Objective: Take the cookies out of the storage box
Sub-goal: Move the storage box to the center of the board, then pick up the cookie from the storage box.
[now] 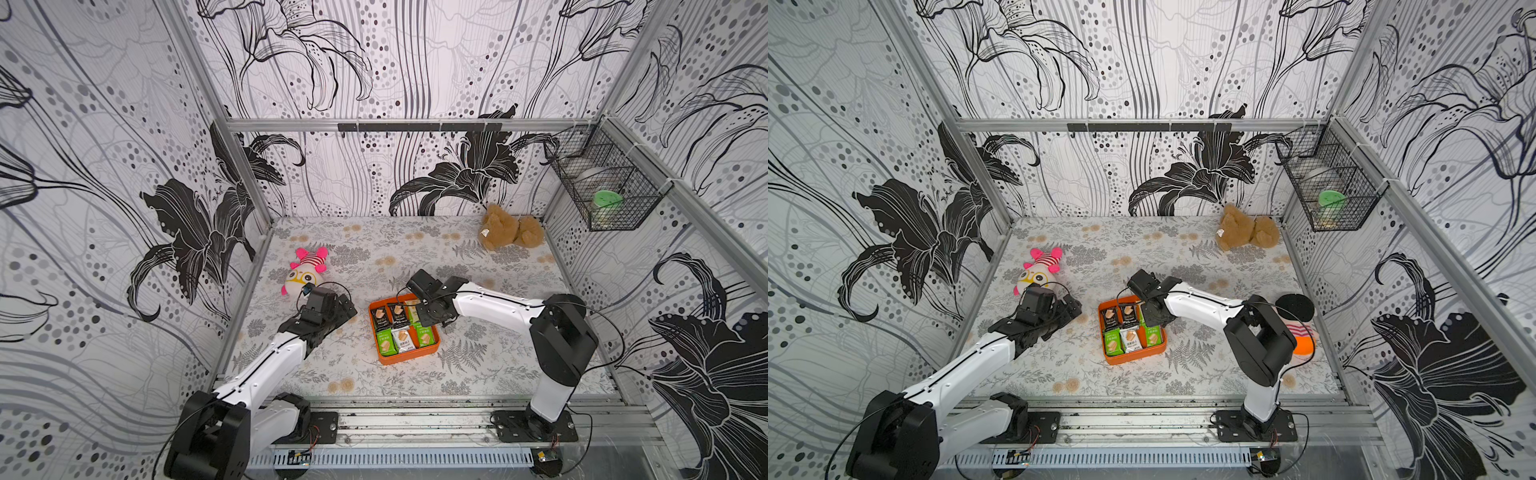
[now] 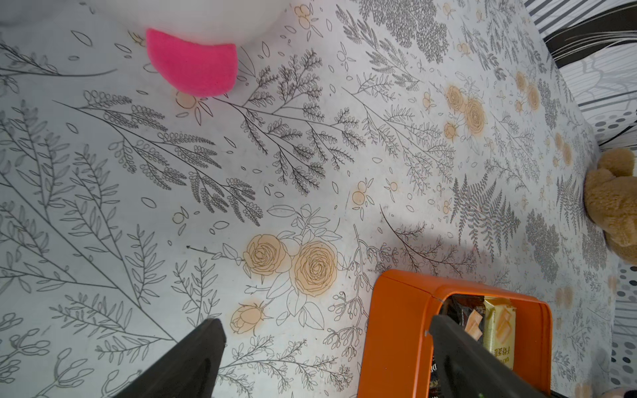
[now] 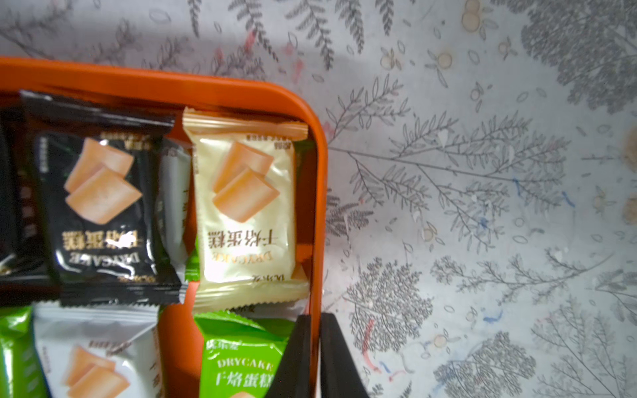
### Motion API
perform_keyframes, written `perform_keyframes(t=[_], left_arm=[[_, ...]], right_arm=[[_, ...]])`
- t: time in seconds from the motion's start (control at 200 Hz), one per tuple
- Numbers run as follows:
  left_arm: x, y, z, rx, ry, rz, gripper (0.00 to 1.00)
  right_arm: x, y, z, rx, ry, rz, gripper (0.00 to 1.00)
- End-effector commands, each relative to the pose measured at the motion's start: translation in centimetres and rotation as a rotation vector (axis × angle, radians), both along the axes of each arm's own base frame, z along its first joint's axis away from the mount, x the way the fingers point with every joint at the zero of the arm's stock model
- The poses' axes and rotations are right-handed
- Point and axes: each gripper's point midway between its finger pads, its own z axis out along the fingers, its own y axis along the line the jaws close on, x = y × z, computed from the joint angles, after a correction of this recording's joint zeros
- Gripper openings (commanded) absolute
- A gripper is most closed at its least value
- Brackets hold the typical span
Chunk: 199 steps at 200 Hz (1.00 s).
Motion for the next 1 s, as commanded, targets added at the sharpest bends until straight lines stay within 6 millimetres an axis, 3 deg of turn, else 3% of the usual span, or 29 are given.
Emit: perform_keyframes(t=[0.0,0.21,0.451,0.711,0.896,0.991], left_arm=[[1.6,-2.2,2.1,-0.072,-0.066,-0.024,0.97],[1.8,-4.7,2.2,-0.115,-0.068,-0.052,0.97],[0.6,-5.4,1.0,-0.128,-0.031,-0.066,0.97],[-0.5,-5.3,-0.2,-0.131,-0.005,-0.064,0.97],[-0.7,-5.0,-0.6,-0.113,-0.001,-0.058,0.97],[-0.4,-5.0,-0.6,-0.11,0.0,-0.056,0.97]], right_arm=[[-0.7,-0.2,1.1,0.022,0.002,-0.001,0.19],[0.6,0.3,3.2,0.011,-0.033,-0.018,0.36],[2.3,4.2,5.3,0.13,-0.029,0.002,0.4],[3.6,6.0,3.8,0.122,0.016,-0.044,0.48],[4.3,5.9,2.5,0.084,0.017,-0.084,0.49],[4.4,4.9,1.4,0.017,0.021,-0.112,0.49]])
